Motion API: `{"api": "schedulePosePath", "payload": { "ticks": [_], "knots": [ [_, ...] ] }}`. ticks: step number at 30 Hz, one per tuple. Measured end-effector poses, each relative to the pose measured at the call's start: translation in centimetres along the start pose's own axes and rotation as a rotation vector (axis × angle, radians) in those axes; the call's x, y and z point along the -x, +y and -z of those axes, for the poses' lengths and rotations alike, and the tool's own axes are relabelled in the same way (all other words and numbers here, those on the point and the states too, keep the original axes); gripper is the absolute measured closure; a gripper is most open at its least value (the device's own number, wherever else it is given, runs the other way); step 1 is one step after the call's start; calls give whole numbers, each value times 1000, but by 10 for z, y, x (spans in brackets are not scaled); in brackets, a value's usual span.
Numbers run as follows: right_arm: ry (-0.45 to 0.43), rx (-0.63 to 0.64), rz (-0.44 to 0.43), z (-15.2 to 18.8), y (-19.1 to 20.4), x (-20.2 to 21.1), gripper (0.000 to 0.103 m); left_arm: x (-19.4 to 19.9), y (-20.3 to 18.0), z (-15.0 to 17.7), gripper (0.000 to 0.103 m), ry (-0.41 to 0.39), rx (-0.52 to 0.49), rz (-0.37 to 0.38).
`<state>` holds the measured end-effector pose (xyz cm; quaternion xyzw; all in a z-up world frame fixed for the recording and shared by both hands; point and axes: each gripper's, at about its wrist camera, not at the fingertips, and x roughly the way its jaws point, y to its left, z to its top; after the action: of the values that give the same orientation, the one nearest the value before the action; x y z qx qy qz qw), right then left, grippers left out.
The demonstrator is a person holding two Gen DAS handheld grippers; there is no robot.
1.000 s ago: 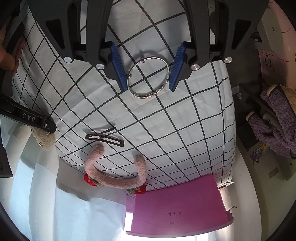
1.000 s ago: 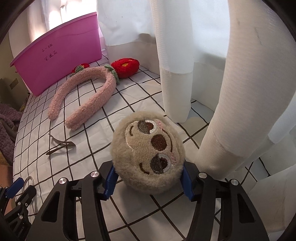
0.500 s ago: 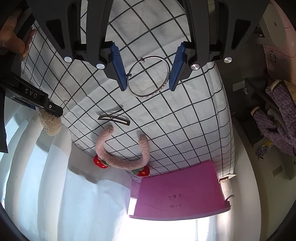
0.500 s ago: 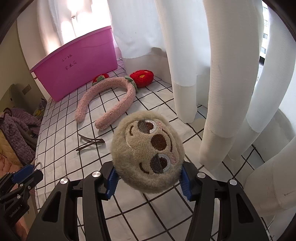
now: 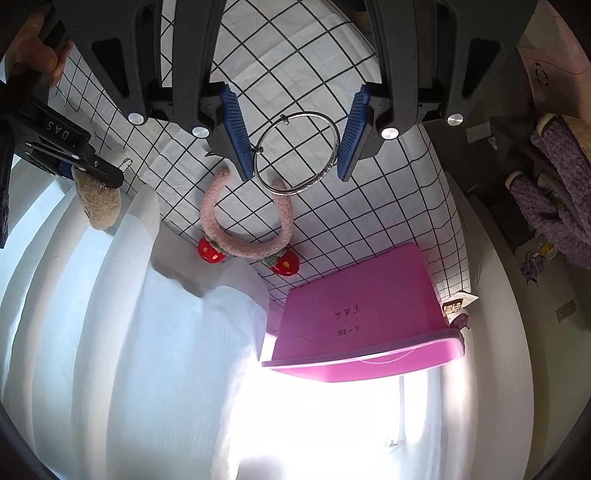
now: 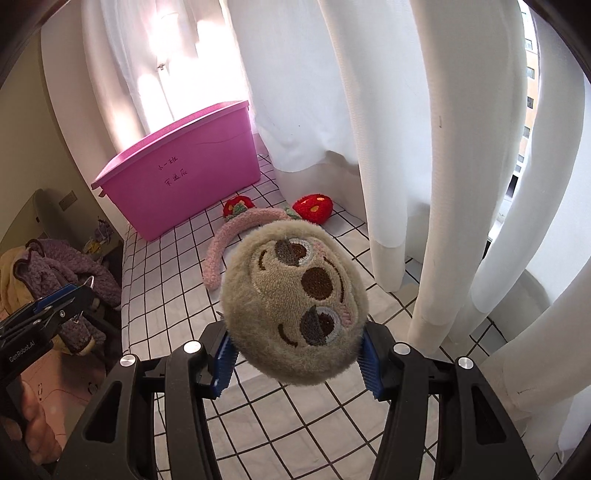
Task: Organize jewelry
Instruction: 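Lift the bangle with the left tool while the right tool carries the sloth over the tub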
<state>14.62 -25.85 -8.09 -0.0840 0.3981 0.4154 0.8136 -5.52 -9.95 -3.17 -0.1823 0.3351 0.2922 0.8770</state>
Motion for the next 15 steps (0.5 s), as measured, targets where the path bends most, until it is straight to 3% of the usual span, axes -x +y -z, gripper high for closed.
{"api": "schedulePosePath", "payload": {
  "ticks": [10, 15],
  "knots": [
    [-116, -119, 68, -54, 79, -7, 50, -12, 59, -96, 57, -90, -170, 167],
    [-145, -153, 63, -92, 119, -21, 50, -18, 99, -144, 57, -123, -224, 192]
  ]
}}
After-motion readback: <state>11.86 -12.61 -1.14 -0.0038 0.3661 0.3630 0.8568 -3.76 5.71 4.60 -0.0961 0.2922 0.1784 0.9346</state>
